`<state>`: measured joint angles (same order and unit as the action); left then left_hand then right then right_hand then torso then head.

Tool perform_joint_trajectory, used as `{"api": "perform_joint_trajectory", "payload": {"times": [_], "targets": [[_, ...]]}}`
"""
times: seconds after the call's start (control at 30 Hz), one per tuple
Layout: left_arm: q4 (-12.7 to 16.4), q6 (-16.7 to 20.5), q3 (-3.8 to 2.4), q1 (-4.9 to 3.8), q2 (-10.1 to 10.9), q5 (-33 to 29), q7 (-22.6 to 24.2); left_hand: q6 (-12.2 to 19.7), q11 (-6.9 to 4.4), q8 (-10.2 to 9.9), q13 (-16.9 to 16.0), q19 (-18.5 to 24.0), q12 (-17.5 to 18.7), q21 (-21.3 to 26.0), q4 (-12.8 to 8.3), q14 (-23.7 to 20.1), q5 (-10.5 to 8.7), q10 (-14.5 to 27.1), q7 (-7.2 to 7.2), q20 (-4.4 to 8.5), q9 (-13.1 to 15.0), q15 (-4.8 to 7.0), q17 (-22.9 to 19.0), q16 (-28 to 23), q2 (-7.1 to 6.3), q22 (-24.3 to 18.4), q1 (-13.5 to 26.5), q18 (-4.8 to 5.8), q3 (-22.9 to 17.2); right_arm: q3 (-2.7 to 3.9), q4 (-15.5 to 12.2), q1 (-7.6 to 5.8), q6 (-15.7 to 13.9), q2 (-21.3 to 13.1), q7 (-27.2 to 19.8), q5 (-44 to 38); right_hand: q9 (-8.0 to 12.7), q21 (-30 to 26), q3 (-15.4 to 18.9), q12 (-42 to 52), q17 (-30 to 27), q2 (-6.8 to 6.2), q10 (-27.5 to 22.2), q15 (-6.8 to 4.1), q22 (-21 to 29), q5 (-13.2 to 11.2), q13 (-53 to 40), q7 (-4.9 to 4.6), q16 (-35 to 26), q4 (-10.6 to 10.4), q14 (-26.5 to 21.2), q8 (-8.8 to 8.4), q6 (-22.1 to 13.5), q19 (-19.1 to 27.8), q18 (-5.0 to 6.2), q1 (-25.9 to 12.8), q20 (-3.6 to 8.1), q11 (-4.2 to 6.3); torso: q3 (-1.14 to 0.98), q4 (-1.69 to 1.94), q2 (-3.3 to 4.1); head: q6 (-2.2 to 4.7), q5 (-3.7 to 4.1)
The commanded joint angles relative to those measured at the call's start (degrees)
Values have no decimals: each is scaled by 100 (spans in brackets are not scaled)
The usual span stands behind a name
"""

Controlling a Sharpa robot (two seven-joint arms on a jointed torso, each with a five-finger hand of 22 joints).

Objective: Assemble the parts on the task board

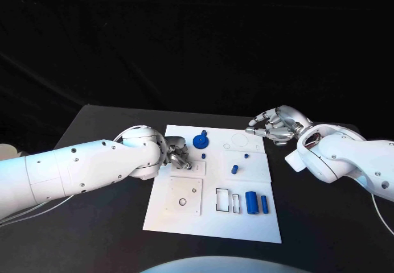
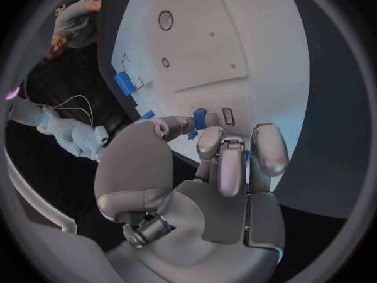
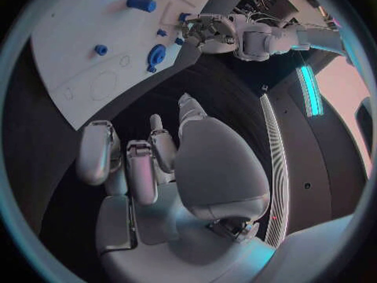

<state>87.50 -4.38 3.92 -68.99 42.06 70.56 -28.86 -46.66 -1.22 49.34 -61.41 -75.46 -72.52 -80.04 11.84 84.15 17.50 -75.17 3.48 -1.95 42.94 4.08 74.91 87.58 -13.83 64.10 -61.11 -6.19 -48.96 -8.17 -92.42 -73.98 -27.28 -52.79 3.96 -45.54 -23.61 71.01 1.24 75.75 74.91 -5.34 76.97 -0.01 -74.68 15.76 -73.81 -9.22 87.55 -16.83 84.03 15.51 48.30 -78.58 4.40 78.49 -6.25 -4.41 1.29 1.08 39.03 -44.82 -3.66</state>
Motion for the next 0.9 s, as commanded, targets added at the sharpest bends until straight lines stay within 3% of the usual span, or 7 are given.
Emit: {"api": "perform_joint_trajectory", "payload": {"times": [0.03, 0.57, 0.7, 0.9], "targets": [[5, -158, 14, 17, -40, -171, 3, -53, -4, 35, -15, -47, -7, -22, -904, 462, -35, -41, -55, -1, 10, 41, 1081, 26, 77, 2, 80, 97, -940, 1, 2, 5, 61, 4, -9, -63, 0, -29, 36, -22, 777, 56, -39, 30, 9, 20, 5, 4, -23, 8, 420, 37, -38, 40, 57, -22, -10, -2, 2, -1, 2, -9, 0], [-135, -241, 15, 16, -157, -281, -4, -91, -45, -17, -3, -52, 8, 19, -581, 463, -166, -54, -116, 27, 15, 72, 1083, 23, 133, -15, 482, 98, -517, 1, 1, 8, 20, 6, -54, -62, 0, -22, 39, -11, 771, 94, -29, 28, 0, 31, -3, 7, -26, 7, 419, 48, -37, 31, 54, -65, -9, 0, 5, -6, 1, -7, 21], [-160, -251, 15, 16, -175, -302, -4, -153, -47, -58, -17, -60, 0, 33, -331, 463, -217, -52, -123, 29, -6, 74, 1082, 21, 157, -19, 685, 100, -197, 1, -1, 8, 16, 5, -59, -61, 0, -30, 39, -16, 766, 97, -33, 28, 7, 33, 3, 7, -28, 7, 418, 49, -36, 35, 56, -68, -9, 0, 2, -6, 2, -19, 31], [-188, -260, 15, 16, -192, -311, -4, -183, -46, -88, -27, -64, -5, 44, -215, 464, -246, -49, -124, 31, -18, 75, 1083, 21, 164, -25, 741, 99, 19, 1, -2, 9, 12, 3, -63, -61, 0, -39, 40, -23, 760, 99, -40, 27, 13, 35, 12, 8, -30, 7, 417, 50, -35, 40, 59, -73, -9, 0, 2, 2, -1, -29, 43]]}}
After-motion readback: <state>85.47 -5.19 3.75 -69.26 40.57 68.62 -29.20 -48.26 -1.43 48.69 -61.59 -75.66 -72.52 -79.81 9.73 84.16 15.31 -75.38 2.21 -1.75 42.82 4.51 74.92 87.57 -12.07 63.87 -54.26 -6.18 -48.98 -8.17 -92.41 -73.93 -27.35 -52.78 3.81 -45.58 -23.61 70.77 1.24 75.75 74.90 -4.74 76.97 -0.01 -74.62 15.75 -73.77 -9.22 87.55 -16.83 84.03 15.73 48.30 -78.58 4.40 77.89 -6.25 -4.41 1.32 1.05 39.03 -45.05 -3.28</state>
